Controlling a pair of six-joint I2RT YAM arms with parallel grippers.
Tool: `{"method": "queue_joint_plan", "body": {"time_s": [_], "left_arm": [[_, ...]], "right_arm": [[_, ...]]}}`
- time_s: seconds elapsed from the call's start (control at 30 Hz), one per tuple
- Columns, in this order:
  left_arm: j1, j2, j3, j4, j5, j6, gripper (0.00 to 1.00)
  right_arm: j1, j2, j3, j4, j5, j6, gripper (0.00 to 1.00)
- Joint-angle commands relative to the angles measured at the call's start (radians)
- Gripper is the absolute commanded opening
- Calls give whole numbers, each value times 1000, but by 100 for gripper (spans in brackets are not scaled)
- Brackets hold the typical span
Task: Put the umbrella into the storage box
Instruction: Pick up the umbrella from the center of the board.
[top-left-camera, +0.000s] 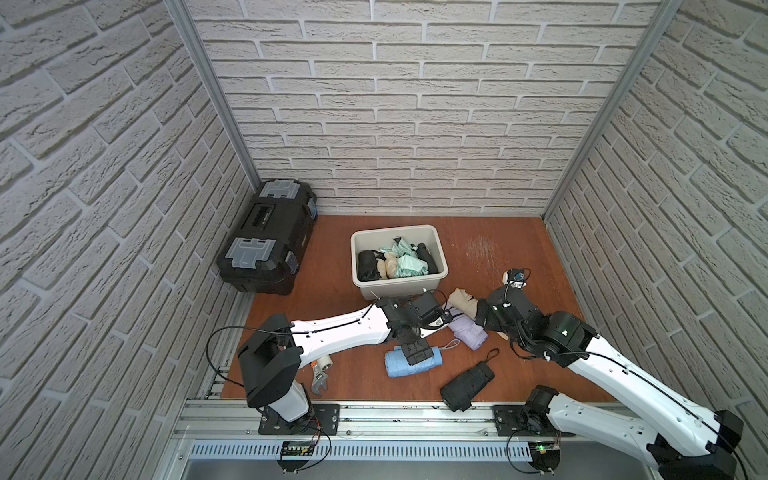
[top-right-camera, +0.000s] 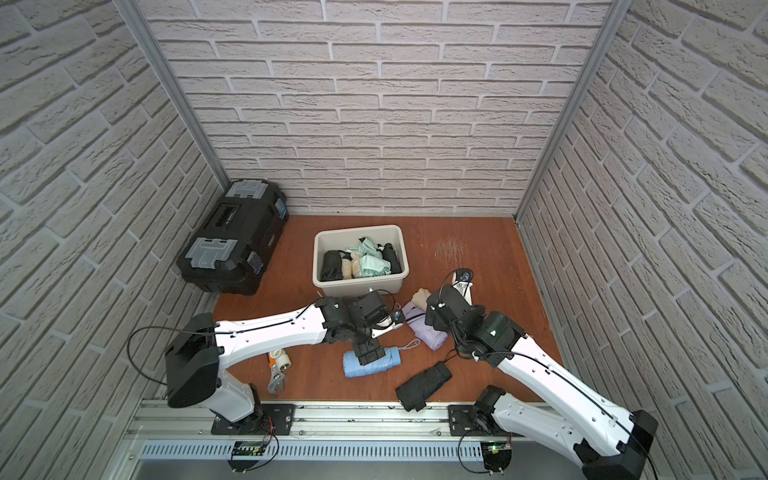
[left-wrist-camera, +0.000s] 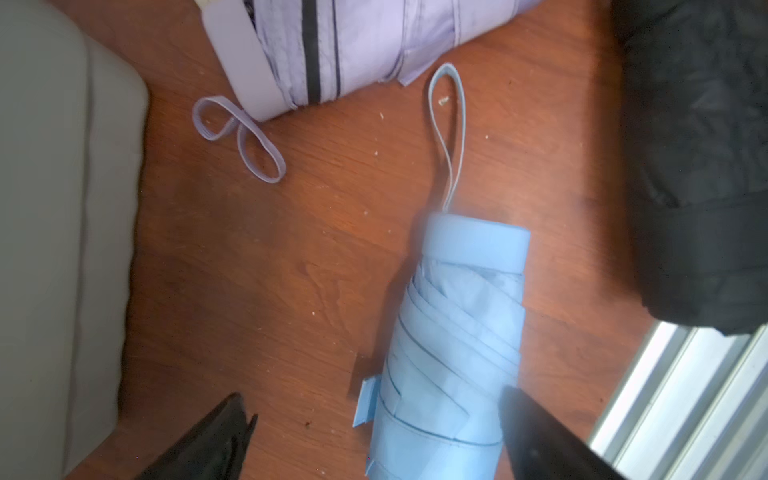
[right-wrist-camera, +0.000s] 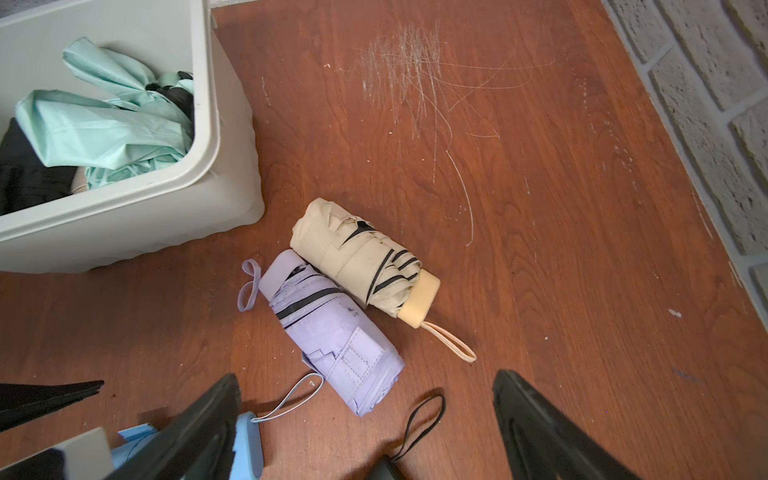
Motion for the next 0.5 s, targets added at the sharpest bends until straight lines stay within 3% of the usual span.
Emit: {"method": "queue_joint_plan", "body": {"time_s": [0.0, 0.47], "left_arm": [[-11, 42, 32, -64, 41, -2, 98], [-25, 118, 47, -104, 107, 1, 98]], "right_arm": [[-8, 4, 15, -27, 24, 14, 97], [-13, 50, 25, 11, -18, 14, 97]]}}
